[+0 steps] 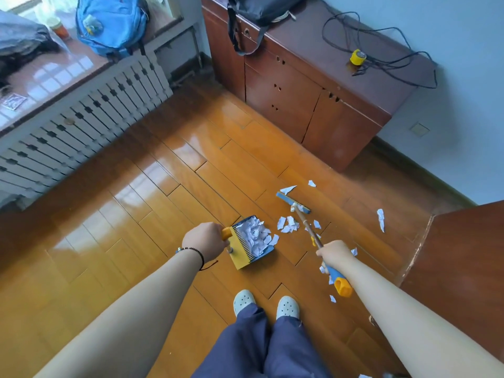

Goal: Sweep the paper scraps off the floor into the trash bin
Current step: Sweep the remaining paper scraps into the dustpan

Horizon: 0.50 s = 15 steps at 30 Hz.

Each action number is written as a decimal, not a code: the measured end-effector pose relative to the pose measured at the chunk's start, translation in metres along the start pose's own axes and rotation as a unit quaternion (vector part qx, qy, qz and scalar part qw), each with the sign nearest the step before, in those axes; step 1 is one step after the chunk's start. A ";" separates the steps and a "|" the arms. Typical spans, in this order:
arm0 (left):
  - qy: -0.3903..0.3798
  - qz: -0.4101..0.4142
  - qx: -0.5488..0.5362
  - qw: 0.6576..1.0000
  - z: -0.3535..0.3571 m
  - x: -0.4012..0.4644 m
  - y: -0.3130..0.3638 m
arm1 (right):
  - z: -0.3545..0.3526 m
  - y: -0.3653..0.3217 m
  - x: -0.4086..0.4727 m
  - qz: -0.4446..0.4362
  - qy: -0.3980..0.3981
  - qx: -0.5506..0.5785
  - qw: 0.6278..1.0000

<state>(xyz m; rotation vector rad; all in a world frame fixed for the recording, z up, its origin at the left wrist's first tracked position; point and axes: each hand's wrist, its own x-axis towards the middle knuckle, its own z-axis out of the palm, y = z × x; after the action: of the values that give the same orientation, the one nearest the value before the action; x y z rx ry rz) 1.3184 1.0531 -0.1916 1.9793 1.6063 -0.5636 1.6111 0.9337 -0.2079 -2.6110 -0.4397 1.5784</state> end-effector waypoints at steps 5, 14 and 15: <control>0.002 0.010 0.024 1.000 0.003 0.009 0.030 | -0.019 0.025 0.016 0.044 0.031 0.074 0.996; 0.004 0.016 0.051 0.999 0.006 0.017 0.048 | 0.021 0.026 0.041 0.107 -0.045 0.149 0.982; 0.005 0.016 0.052 0.999 0.006 0.017 0.048 | 0.032 0.023 0.036 0.099 -0.058 0.141 0.983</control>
<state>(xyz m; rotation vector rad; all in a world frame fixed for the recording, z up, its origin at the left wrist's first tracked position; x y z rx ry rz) 1.3688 1.0546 -0.2003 2.0809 1.5778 -0.6377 1.6039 0.9183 -0.2581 -2.4176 0.0415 1.7099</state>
